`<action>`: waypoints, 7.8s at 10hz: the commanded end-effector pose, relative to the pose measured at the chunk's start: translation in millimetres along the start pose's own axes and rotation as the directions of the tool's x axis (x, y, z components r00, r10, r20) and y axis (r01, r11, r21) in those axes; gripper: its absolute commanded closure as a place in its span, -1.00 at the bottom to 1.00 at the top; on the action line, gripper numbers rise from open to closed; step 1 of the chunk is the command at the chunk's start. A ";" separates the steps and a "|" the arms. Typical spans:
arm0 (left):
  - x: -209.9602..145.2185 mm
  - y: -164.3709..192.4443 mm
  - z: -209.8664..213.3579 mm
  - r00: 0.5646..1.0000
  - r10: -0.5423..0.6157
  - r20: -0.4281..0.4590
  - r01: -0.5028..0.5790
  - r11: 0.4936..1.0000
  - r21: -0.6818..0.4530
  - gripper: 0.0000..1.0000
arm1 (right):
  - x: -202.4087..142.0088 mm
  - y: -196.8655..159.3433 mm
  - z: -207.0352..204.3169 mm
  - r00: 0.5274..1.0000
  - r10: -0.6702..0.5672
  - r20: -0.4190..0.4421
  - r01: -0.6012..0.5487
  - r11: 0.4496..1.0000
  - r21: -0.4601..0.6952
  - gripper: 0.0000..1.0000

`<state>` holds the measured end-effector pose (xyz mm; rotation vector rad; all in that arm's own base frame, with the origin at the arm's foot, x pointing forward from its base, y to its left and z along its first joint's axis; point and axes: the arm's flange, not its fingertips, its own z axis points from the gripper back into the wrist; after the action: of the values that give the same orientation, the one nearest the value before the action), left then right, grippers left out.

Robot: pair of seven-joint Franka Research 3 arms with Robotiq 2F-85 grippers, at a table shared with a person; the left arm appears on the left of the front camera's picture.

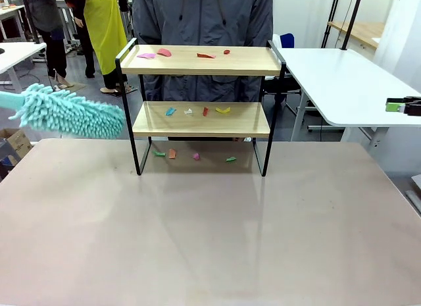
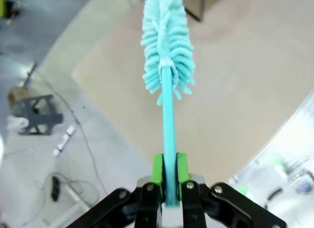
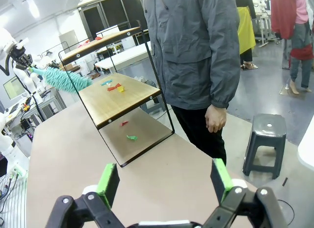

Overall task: Clean the shelf.
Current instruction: Clean the specific section of the Shelf indicated by the human with the Duster.

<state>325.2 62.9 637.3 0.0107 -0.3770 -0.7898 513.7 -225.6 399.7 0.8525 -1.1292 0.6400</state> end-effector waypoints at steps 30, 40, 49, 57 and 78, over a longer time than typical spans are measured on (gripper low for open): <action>39.8 -61.7 4.6 0.704 -0.710 -0.010 0.695 0.693 -0.193 0.72 | 2.5 0.9 -1.8 1.000 0.005 -0.001 -0.005 1.000 -0.004 -1.00; 100.2 -124.7 82.3 0.767 -0.446 0.461 0.574 0.797 -0.186 0.72 | 2.5 0.9 -1.8 1.000 0.005 -0.001 -0.005 1.000 -0.004 -1.00; 159.9 -187.9 127.1 0.828 -0.107 0.551 0.261 0.943 -0.209 0.72 | 2.5 0.9 -1.8 1.000 0.005 -0.001 -0.005 1.000 -0.004 -1.00; 270.1 -327.5 85.5 0.825 0.154 0.543 -0.218 0.975 0.055 0.72 | 2.5 0.9 -1.8 1.000 0.005 -0.001 -0.005 1.000 -0.004 -1.00; 359.2 -386.2 -58.0 0.619 0.588 0.520 -0.642 0.761 -0.096 0.72 | 2.5 0.9 -1.8 1.000 0.005 -0.001 -0.005 1.000 -0.004 -1.00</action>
<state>305.0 -457.4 644.5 -0.2287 -0.8761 -0.0780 514.9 -225.5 399.6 0.8525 -1.1287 0.6416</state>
